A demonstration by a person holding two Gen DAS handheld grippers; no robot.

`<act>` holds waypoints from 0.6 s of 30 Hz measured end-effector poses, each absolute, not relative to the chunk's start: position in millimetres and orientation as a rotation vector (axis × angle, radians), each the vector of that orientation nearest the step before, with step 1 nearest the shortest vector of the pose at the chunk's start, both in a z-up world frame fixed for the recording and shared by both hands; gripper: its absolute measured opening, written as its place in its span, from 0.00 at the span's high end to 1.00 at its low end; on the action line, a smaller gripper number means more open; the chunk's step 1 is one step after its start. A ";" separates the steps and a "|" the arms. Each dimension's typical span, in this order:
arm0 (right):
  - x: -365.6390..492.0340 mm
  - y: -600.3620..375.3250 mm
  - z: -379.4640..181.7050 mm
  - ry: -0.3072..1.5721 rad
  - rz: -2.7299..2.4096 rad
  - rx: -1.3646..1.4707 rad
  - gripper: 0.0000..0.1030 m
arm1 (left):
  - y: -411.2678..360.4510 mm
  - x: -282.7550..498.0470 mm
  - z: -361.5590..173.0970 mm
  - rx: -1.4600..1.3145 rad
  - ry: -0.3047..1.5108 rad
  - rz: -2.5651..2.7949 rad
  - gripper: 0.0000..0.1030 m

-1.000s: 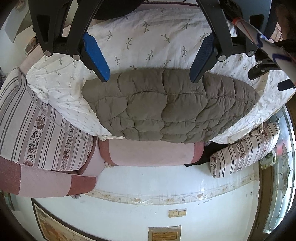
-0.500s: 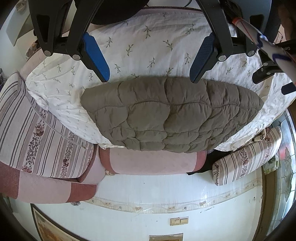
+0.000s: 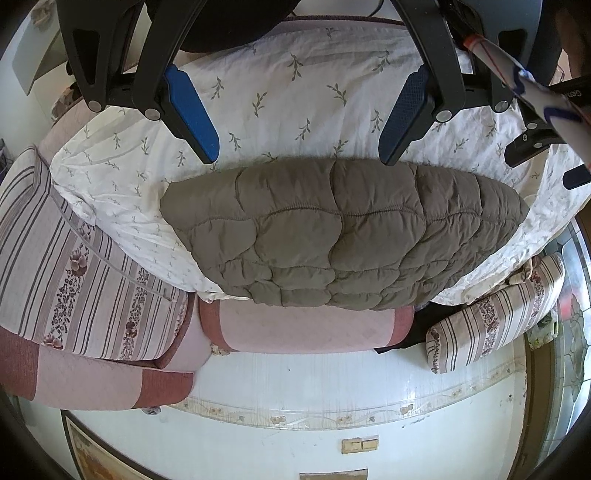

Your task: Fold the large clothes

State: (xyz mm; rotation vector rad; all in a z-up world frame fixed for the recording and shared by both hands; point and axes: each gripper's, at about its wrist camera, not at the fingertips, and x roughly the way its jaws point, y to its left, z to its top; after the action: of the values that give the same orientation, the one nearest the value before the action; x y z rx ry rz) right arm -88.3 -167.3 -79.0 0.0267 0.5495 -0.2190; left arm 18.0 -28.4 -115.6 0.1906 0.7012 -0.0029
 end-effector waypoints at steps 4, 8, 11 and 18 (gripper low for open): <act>-87.7 -167.8 -80.6 0.554 -0.220 0.029 0.11 | -28.8 18.2 -116.2 0.191 0.702 -0.003 0.00; -87.2 -168.8 -81.9 0.557 -0.221 0.030 0.11 | -28.8 18.4 -116.8 0.191 0.704 -0.003 0.00; -87.2 -168.4 -82.1 0.558 -0.222 0.032 0.11 | -28.5 18.3 -117.3 0.192 0.704 -0.004 0.00; -86.9 -168.6 -82.4 0.562 -0.221 0.033 0.11 | -27.6 17.3 -117.9 0.196 0.702 -0.007 0.00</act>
State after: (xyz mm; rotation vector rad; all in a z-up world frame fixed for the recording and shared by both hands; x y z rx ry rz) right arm -86.9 -168.6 -82.4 0.0326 0.5616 -0.2211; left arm 17.3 -27.6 -117.9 0.1958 0.7022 -0.0070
